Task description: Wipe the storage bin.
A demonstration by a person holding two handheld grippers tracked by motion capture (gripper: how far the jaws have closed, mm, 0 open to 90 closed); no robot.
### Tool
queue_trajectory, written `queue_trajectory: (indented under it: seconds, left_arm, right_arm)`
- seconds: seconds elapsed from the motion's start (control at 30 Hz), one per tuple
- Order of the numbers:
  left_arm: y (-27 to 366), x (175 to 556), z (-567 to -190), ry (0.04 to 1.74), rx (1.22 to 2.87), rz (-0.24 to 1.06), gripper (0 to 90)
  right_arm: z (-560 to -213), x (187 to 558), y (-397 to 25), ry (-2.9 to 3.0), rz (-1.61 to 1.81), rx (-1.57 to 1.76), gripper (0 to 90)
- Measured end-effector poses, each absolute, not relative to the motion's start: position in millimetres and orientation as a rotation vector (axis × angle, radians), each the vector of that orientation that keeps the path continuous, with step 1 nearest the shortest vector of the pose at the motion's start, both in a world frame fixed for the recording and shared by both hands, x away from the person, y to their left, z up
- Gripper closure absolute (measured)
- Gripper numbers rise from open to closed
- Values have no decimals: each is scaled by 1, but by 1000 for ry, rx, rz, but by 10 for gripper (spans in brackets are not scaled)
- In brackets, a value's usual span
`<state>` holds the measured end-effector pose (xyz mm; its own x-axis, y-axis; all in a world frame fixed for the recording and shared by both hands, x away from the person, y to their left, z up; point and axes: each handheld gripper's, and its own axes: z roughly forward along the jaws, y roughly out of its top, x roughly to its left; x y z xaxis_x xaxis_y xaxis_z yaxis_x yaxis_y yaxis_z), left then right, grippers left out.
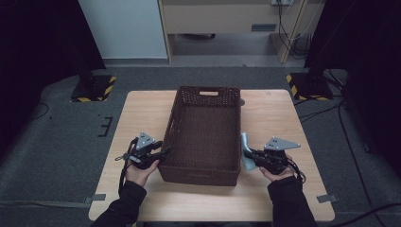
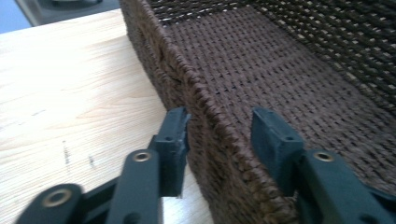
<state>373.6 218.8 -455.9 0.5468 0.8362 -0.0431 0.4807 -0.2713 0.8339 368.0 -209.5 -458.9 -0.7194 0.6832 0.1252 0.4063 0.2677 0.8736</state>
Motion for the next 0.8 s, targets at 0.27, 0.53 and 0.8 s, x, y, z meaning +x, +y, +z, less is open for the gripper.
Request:
queue_trajectory:
  seconds: [0.27, 0.53, 0.8]
  left_arm:
    - [218, 373, -457, 1067, 1906, 496, 658]
    - [217, 373, -456, 1095, 1897, 513, 682]
    - [216, 379, -456, 1114, 1892, 524, 686]
  right_arm:
    - [-490, 367, -197, 2403, 1285, 1083, 838]
    - [-483, 357, -196, 2374, 1323, 1051, 837]
    - [-462, 352, -201, 2293, 1434, 957, 838]
